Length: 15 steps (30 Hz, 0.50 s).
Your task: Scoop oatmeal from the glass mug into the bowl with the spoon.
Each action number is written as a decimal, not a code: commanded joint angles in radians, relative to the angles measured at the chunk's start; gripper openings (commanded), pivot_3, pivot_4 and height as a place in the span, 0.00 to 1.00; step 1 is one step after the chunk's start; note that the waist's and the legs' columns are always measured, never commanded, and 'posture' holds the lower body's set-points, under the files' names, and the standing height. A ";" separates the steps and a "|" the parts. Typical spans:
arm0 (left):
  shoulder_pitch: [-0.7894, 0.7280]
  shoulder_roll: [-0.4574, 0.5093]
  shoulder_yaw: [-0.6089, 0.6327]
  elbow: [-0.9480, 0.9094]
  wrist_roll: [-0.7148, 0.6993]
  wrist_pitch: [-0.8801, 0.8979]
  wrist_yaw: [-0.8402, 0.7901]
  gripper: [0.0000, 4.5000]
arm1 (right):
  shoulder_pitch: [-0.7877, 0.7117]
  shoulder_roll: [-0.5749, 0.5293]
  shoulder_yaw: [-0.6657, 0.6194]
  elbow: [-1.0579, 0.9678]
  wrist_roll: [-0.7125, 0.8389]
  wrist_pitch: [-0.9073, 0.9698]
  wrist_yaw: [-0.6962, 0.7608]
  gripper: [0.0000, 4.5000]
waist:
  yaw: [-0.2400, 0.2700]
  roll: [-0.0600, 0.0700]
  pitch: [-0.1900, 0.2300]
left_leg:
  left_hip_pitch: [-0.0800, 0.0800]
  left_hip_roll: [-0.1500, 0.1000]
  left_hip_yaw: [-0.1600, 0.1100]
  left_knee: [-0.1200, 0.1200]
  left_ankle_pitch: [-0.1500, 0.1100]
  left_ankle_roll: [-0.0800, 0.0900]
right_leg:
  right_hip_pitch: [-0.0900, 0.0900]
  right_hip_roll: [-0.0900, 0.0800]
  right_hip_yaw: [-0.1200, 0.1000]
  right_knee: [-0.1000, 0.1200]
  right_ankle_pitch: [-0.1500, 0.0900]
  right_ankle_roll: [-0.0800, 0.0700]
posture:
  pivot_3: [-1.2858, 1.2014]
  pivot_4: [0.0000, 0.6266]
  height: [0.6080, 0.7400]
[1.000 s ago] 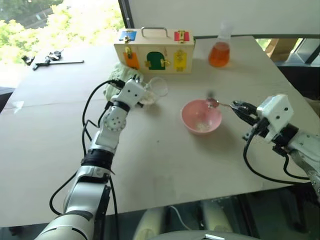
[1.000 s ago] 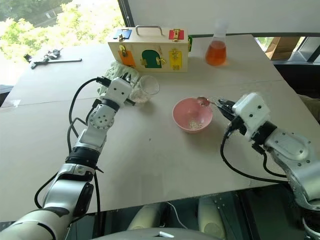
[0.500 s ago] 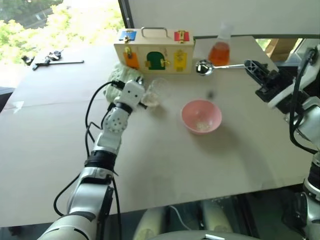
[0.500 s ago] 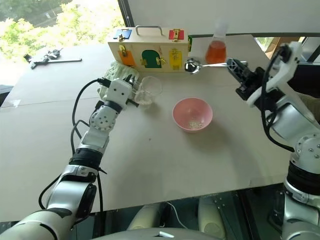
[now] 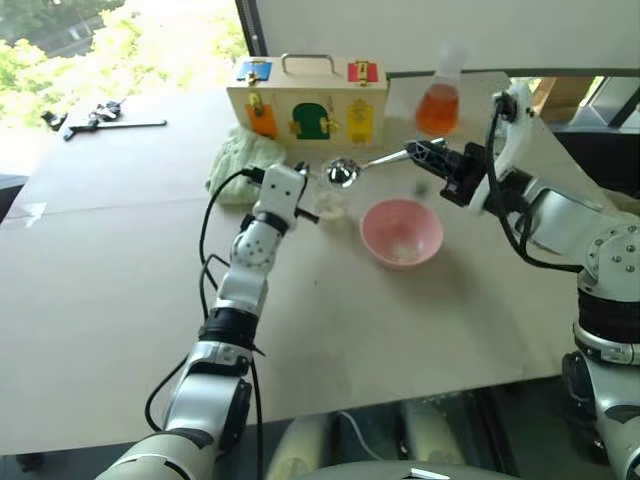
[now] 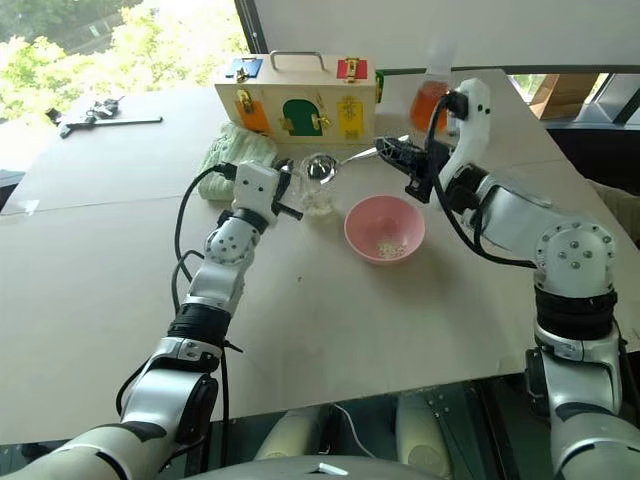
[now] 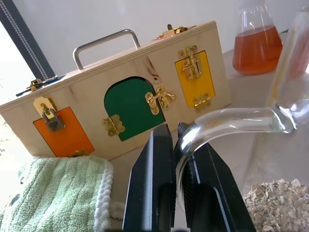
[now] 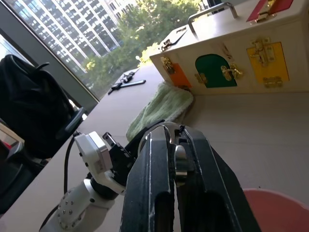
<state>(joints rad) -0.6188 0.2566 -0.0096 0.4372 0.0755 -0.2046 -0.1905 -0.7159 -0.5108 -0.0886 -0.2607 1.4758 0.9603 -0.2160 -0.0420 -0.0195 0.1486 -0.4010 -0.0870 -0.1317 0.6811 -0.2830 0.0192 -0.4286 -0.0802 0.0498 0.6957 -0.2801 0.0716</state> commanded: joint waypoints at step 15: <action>-0.008 -0.044 0.019 -0.071 -0.021 0.024 0.017 0.00 | -0.129 0.078 -0.007 0.063 -0.187 -0.005 0.072 0.98 | -0.001 0.000 0.000 | 0.000 0.000 0.000 0.000 0.000 0.000 | -0.001 0.000 0.000 0.000 0.000 0.000 | 0.52 0.24 1.00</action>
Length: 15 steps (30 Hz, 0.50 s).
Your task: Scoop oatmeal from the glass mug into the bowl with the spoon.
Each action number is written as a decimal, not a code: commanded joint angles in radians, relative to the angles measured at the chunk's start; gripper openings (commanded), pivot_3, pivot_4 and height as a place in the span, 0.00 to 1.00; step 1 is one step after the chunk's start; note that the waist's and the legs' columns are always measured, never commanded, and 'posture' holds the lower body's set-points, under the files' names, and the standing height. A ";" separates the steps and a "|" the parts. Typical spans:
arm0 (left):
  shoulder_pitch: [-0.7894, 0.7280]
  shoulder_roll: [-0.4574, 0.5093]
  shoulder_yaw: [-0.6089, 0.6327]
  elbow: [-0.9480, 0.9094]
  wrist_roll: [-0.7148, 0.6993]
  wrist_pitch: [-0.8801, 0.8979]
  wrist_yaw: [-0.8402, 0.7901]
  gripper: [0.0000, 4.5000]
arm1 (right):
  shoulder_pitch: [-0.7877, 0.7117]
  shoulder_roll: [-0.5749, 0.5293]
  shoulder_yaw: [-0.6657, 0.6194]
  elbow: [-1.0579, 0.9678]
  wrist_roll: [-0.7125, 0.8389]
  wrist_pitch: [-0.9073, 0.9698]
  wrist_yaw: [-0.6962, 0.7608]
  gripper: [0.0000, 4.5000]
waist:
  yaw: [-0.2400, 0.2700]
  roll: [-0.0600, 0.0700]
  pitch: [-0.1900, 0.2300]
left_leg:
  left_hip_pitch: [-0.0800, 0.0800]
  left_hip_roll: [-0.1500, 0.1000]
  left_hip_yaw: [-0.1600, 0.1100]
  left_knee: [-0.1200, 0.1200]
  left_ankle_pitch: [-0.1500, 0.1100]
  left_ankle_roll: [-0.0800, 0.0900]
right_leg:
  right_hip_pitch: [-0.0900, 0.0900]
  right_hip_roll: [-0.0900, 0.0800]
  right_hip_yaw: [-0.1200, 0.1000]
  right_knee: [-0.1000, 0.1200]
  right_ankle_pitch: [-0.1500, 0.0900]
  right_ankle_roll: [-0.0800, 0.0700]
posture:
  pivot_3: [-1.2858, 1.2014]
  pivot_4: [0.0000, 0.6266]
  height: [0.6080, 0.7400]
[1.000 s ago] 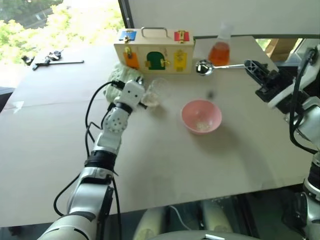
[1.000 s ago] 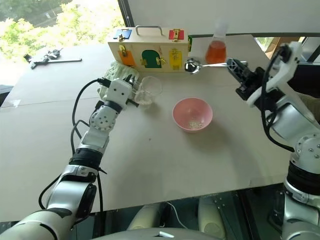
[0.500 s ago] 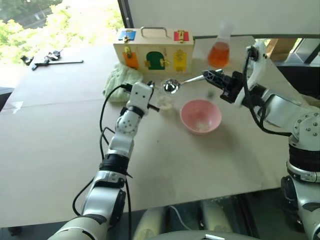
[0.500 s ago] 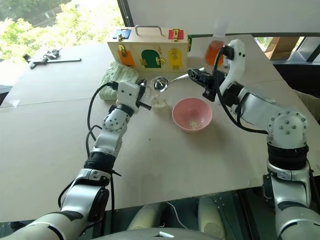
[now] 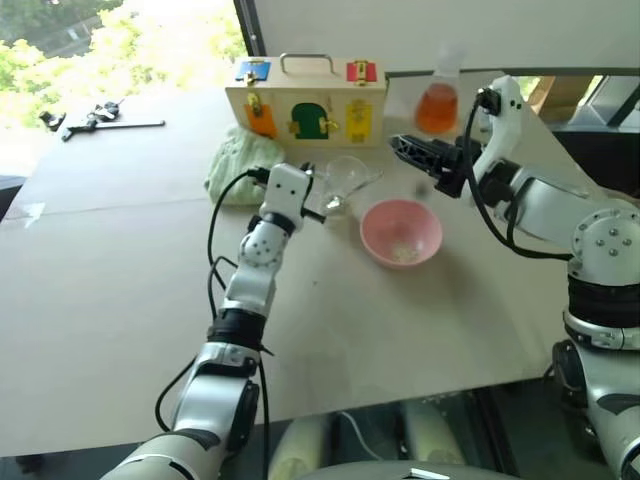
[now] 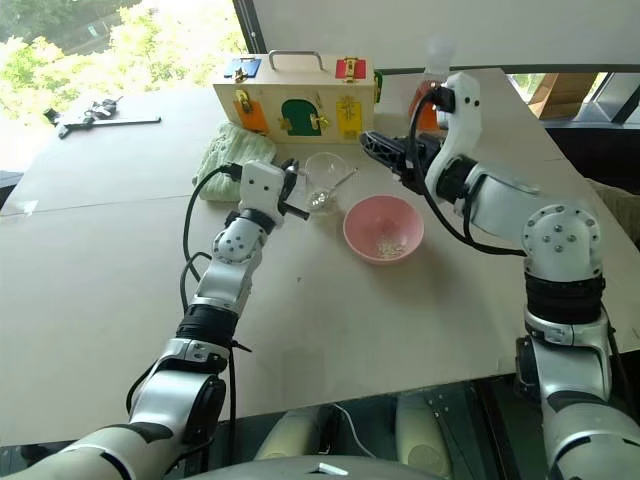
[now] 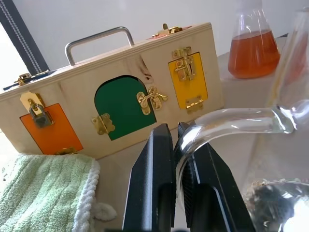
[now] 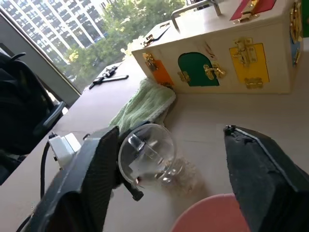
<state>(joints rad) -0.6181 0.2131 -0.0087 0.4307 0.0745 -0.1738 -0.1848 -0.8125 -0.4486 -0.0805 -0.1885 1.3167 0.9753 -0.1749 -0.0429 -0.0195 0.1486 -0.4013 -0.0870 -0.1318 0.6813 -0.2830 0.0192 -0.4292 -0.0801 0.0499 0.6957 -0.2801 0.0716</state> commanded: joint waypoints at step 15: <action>0.184 0.038 0.209 -0.199 -0.204 0.148 0.017 0.00 | 0.297 -0.173 -0.245 -0.100 -0.125 -0.082 0.362 0.98 | 0.005 0.000 0.000 | 0.000 0.000 -0.001 0.000 0.000 0.001 | 0.000 0.000 0.000 -0.001 0.000 0.000 | 0.52 0.24 1.00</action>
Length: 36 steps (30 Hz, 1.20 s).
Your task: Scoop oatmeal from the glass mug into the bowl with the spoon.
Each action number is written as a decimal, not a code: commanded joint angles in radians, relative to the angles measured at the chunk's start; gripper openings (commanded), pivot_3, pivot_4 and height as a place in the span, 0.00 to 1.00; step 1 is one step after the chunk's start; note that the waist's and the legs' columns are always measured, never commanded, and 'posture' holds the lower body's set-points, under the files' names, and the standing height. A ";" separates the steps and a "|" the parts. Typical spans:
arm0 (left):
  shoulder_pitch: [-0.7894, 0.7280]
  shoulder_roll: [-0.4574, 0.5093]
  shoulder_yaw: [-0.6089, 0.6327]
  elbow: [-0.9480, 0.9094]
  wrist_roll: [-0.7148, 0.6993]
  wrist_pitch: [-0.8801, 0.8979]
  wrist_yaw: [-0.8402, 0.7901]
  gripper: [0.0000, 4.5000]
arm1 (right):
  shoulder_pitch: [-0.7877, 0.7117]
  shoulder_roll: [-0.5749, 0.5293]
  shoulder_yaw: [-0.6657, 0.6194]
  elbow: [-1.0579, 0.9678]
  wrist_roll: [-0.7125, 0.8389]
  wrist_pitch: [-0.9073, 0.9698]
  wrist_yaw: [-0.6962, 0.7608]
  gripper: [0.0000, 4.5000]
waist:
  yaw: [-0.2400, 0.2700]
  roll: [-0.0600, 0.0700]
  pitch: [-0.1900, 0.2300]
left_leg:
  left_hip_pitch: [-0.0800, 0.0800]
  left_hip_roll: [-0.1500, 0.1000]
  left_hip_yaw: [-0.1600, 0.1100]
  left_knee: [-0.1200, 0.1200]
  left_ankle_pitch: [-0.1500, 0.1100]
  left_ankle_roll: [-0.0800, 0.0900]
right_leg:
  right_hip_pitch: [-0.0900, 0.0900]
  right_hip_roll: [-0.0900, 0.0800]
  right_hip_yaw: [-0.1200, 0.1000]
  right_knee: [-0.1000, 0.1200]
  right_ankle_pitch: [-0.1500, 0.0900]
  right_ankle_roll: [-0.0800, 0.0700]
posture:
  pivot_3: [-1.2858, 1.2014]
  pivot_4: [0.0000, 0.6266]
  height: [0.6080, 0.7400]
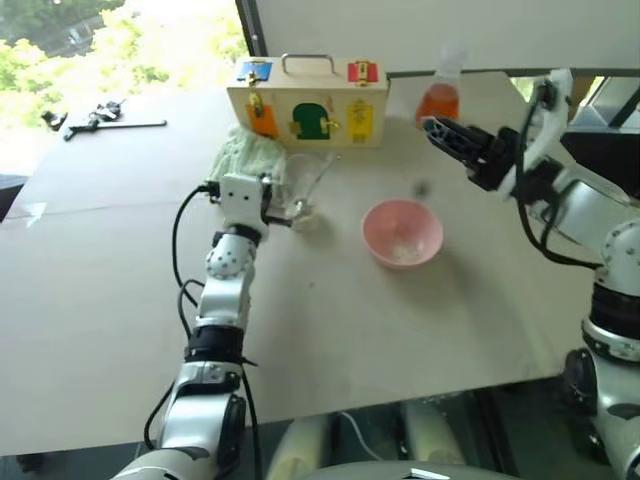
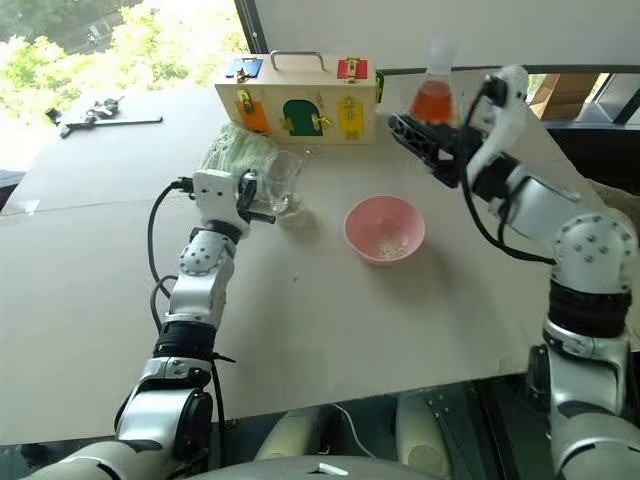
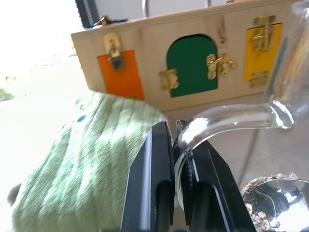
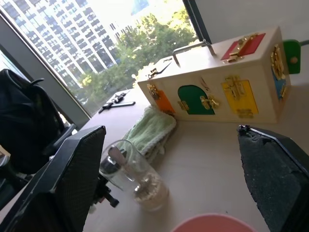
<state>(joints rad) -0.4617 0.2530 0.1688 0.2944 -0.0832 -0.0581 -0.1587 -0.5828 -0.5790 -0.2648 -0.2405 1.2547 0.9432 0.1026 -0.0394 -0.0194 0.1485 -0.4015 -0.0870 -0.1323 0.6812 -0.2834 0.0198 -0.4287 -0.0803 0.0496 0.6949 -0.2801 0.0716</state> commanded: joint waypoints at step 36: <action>0.825 0.228 -0.004 -0.774 -0.212 0.288 -0.379 0.99 | 0.854 -0.037 -0.001 -0.037 -0.721 -0.721 0.713 1.00 | 0.034 0.004 -0.001 | 0.024 0.003 0.000 -0.012 -0.004 0.006 | 0.025 0.001 -0.002 -0.016 0.001 0.001 | 0.52 0.24 1.00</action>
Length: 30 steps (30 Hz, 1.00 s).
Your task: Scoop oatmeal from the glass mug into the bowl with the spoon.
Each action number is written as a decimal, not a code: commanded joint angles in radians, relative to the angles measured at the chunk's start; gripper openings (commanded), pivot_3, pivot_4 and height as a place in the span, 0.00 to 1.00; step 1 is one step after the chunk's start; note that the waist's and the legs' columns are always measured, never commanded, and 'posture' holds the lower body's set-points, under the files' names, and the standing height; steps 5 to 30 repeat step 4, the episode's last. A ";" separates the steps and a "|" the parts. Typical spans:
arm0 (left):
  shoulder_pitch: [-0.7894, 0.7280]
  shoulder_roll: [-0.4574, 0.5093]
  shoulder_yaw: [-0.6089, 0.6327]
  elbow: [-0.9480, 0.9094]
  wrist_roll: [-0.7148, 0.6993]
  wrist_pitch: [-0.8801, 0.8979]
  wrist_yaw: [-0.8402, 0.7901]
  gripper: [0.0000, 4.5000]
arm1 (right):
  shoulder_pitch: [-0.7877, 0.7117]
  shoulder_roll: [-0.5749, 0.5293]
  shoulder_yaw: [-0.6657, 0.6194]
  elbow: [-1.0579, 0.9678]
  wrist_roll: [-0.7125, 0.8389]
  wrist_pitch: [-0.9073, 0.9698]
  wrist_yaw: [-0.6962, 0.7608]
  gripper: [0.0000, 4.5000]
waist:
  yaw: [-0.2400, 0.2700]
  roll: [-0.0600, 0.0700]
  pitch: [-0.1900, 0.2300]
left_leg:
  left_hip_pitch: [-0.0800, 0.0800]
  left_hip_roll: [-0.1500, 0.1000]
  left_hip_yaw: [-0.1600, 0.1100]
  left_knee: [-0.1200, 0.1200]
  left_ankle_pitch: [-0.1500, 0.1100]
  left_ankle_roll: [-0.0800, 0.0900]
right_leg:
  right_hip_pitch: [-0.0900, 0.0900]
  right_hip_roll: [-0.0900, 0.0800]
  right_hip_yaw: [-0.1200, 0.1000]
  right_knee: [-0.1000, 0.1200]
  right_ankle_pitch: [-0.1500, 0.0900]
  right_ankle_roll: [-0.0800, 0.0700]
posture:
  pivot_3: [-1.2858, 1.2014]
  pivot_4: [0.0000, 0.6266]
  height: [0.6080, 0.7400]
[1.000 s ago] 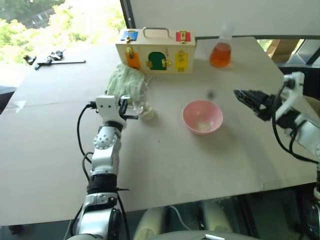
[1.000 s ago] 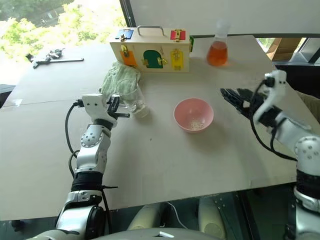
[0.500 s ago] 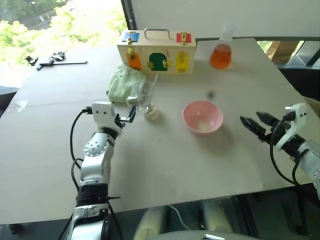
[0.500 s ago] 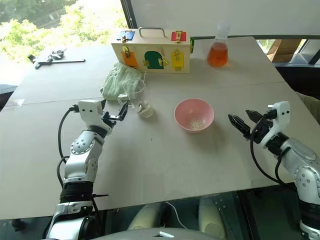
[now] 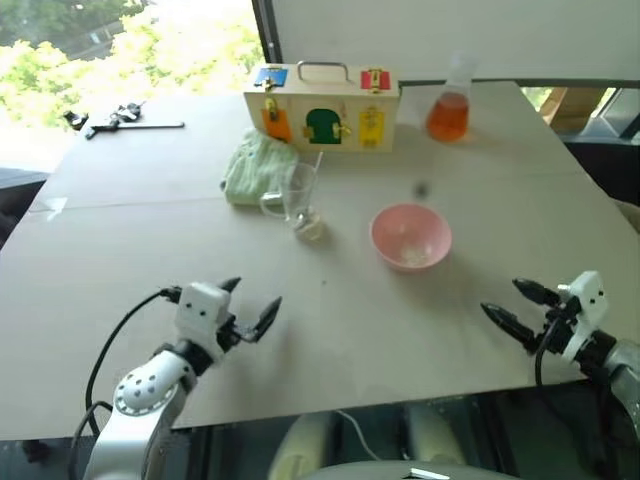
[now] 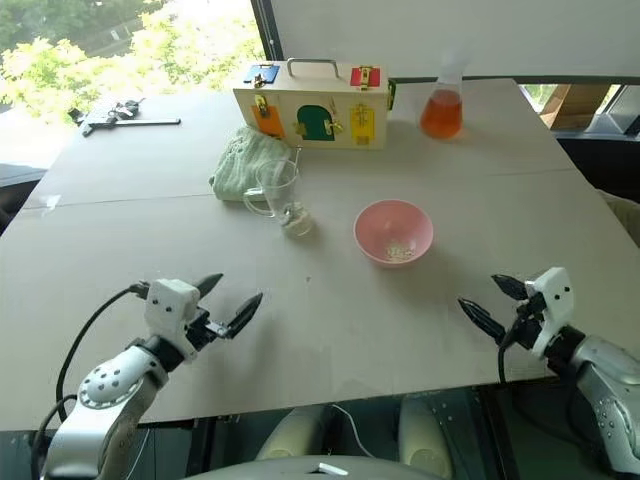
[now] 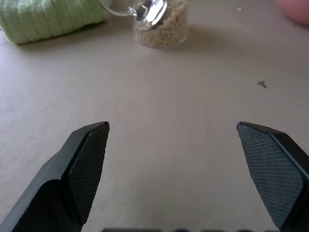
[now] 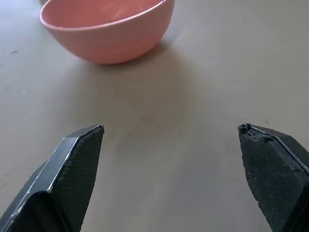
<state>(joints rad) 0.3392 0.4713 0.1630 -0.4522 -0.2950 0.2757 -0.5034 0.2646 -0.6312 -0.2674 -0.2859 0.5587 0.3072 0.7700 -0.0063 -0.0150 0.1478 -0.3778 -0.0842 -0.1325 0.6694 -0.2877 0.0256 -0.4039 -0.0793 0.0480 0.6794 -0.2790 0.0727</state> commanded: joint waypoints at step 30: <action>0.046 0.002 0.008 -0.037 -0.008 -0.046 -0.035 0.99 | -0.007 0.035 0.012 0.056 -0.053 -0.168 0.094 1.00 | 0.001 0.000 0.000 | 0.000 0.000 0.000 0.000 0.000 0.000 | 0.001 0.000 -0.001 -0.001 0.000 0.000 | 0.52 0.24 1.00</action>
